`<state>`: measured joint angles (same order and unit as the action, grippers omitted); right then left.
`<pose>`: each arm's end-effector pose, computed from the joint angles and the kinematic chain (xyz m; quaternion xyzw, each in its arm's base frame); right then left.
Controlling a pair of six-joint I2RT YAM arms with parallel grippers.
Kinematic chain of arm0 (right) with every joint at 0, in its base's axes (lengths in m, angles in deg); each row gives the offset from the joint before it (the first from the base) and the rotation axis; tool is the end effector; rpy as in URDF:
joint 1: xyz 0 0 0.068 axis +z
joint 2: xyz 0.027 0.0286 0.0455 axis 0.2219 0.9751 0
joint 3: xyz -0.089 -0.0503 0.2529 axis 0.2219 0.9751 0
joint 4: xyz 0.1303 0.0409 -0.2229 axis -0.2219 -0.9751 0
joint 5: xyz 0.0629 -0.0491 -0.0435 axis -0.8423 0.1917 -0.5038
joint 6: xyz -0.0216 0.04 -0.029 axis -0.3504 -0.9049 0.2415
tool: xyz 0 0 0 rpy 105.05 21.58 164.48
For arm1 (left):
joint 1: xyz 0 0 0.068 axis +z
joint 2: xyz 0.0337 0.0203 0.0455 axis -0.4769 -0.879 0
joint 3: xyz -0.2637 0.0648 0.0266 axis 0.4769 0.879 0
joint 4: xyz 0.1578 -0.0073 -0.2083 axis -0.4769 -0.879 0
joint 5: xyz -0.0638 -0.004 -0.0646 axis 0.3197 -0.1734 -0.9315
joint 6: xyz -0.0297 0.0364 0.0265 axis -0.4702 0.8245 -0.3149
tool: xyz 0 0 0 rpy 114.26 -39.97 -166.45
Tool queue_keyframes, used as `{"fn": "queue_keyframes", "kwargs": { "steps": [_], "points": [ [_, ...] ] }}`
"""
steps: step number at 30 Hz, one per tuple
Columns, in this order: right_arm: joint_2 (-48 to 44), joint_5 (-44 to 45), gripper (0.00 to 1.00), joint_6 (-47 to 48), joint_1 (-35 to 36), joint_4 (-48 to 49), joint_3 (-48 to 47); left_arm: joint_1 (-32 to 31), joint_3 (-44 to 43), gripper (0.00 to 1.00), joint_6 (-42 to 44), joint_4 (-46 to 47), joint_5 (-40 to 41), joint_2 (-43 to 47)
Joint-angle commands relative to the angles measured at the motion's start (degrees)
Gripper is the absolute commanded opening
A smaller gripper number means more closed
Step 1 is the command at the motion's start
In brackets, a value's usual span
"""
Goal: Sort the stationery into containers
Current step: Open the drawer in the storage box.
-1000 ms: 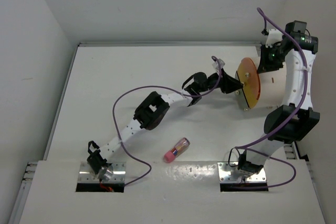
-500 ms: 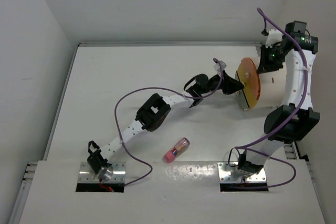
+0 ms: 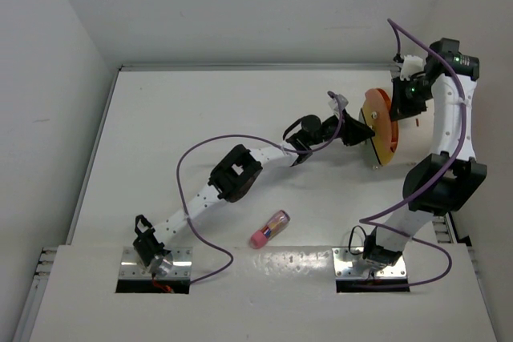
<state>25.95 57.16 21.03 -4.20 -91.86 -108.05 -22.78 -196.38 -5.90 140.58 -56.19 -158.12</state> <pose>0.3257 -0.0891 0.3589 0.0168 0.9739 0.0934 0.2060 0.3718 -0.4885 0.1477 0.2288 0.5412 -0.6706 0.4529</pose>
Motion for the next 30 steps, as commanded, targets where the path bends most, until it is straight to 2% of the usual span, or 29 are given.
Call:
{"fn": "queue_keyframes", "kwargs": {
  "steps": [1, 5, 8, 14, 15, 17, 19, 22, 23, 27, 30],
  "points": [
    [-0.4, -1.7, 0.0, 0.7, 0.1, -0.5, 0.2, -1.2, -3.0, 0.39, 1.4, 3.0, 0.8, 0.1],
    [-0.6, -1.8, 0.0, 0.7, 0.0, -0.4, 0.2, -1.2, -2.7, 0.39, 1.8, 2.5, 2.0, 0.3],
    [-0.5, -1.9, 0.0, 0.8, 0.0, -0.5, 0.0, -1.4, -3.3, 0.34, 2.1, 2.3, 2.1, 0.1],
    [-0.5, -1.9, 0.0, 0.7, 0.0, -0.5, -0.3, -1.6, -3.4, 0.16, 2.2, 1.7, 2.4, 0.0],
    [-0.4, -1.9, 0.0, 0.7, 0.0, -0.6, -0.5, -1.6, -3.4, 0.09, 2.1, 1.7, 2.5, 0.0],
    [-0.4, -1.9, 0.0, 0.6, 0.0, -0.5, -0.8, -1.7, -3.1, 0.02, 2.0, 1.8, 2.9, 0.2],
    [-0.4, -1.8, 0.01, 0.5, 0.0, -0.6, -1.5, -1.5, -2.1, 0.0, 1.5, 2.0, 3.9, 0.9],
    [-0.3, -1.2, 0.13, 0.1, 0.0, -0.5, -3.4, -1.5, 3.0, 0.0, 0.5, 5.8, 4.3, 3.6],
    [-0.4, -1.1, 0.21, -0.1, -0.1, -0.4, -4.1, -1.4, 4.6, 0.0, 0.4, 6.7, 4.3, 4.5],
    [-0.5, -0.6, 0.4, -1.2, 0.0, 0.2, -7.2, -0.9, 12.2, 0.0, 0.8, 9.6, 4.5, 9.3],
    [-1.2, -0.4, 0.44, -2.1, -0.1, 1.5, -8.0, -0.7, 14.8, 0.0, 1.2, 10.3, 5.1, 11.4]
  ]
}}
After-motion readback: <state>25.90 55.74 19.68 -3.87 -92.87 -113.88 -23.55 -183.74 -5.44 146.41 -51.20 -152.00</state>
